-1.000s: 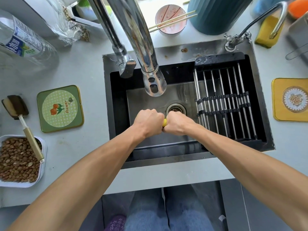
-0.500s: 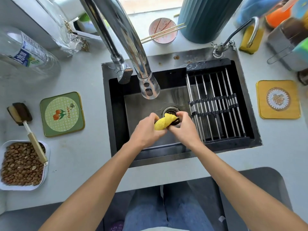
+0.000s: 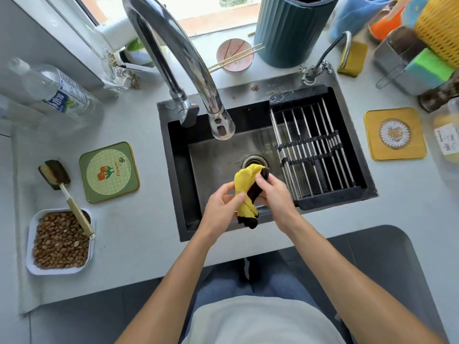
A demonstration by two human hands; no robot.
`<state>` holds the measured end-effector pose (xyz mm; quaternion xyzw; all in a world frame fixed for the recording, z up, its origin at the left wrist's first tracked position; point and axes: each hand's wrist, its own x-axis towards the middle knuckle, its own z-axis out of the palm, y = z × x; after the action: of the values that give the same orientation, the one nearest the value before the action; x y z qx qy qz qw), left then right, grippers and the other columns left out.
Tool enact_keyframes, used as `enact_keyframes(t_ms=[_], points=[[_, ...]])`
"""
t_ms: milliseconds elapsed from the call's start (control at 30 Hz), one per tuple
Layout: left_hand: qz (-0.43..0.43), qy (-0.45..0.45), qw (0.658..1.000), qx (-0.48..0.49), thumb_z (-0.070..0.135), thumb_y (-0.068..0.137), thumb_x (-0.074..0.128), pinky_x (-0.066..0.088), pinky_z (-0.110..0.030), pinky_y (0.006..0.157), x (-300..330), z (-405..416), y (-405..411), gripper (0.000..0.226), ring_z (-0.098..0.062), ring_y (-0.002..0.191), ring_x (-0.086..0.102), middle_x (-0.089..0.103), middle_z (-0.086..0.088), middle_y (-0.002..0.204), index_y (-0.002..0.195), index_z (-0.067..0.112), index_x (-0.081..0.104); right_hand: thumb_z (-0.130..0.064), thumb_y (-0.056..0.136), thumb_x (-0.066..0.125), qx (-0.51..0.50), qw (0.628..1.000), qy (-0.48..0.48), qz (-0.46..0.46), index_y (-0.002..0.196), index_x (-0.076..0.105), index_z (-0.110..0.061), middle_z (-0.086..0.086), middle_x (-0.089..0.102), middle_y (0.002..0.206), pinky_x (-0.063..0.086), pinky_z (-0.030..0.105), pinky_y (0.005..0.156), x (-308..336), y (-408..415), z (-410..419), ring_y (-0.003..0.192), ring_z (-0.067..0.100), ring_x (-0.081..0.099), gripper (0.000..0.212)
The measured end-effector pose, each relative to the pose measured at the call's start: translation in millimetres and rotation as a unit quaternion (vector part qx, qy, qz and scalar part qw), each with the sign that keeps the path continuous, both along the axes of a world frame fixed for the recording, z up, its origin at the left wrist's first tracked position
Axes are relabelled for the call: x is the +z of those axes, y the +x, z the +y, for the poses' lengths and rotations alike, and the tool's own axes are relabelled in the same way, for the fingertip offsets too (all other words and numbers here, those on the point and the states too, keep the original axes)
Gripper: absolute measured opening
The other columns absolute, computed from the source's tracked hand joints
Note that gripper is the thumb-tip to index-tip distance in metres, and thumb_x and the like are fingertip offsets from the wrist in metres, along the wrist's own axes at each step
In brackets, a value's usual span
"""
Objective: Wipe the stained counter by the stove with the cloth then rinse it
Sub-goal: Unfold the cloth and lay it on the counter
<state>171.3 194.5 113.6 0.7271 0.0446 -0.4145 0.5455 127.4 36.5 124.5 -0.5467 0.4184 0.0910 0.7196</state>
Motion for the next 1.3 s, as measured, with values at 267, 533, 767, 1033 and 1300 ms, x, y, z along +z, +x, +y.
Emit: enact_keyframes(t_ms=[267, 533, 767, 1033, 1300], points=[[0.109, -0.003, 0.984, 0.143, 0.017, 0.102, 0.051, 0.059, -0.064, 0.098, 4, 1, 5, 0.022, -0.038, 0.105, 0.074, 0.074, -0.022, 0.118, 0.118, 0.019, 0.066, -0.033, 0.11, 0.051, 0.02, 0.998, -0.054, -0.024, 0.119, 0.069, -0.019, 0.009, 0.078, 0.113, 0.058, 0.054, 0.101, 9, -13, 5, 0.11, 0.029, 0.074, 0.024], [0.138, -0.1, 0.984, 0.053, 0.047, 0.093, 0.068, 0.065, -0.049, 0.082, 10, -16, -8, 0.039, -0.035, 0.105, 0.076, 0.078, -0.014, 0.117, 0.121, 0.019, 0.074, -0.047, 0.112, 0.037, -0.108, 0.988, -0.107, 0.021, 0.117, 0.063, -0.029, 0.001, 0.072, 0.118, 0.057, 0.051, 0.101, 0, -46, -6, 0.113, 0.02, 0.069, 0.033], [-0.038, -0.037, 0.999, -0.011, 0.04, 0.108, 0.054, 0.058, -0.033, 0.06, 5, -48, -50, 0.009, -0.015, 0.079, 0.072, 0.078, 0.001, 0.094, 0.101, 0.038, 0.06, -0.059, 0.105, 0.043, -0.131, 0.976, -0.146, 0.096, 0.104, 0.07, -0.022, -0.004, 0.076, 0.098, 0.055, 0.038, 0.089, -10, -95, 0, 0.101, 0.019, 0.071, 0.046], [-0.107, 0.113, 0.985, -0.07, 0.053, 0.106, 0.052, 0.041, -0.027, 0.065, -19, -87, -101, 0.024, -0.012, 0.084, 0.063, 0.067, 0.006, 0.088, 0.097, 0.031, 0.054, -0.05, 0.106, 0.053, -0.167, 0.933, -0.318, -0.003, 0.095, 0.059, -0.031, -0.01, 0.067, 0.083, 0.05, 0.022, 0.069, 2, -146, -19, 0.074, 0.008, 0.062, 0.023], [-0.091, 0.067, 0.982, -0.154, 0.053, 0.107, 0.049, 0.047, -0.031, 0.066, -22, -165, -135, 0.038, -0.001, 0.066, 0.057, 0.064, 0.008, 0.073, 0.086, 0.024, 0.063, -0.044, 0.111, 0.042, -0.257, 0.934, -0.23, 0.095, 0.141, 0.058, -0.023, -0.009, 0.068, 0.133, 0.045, 0.033, 0.104, -19, -208, -89, 0.121, 0.01, 0.061, 0.04]])
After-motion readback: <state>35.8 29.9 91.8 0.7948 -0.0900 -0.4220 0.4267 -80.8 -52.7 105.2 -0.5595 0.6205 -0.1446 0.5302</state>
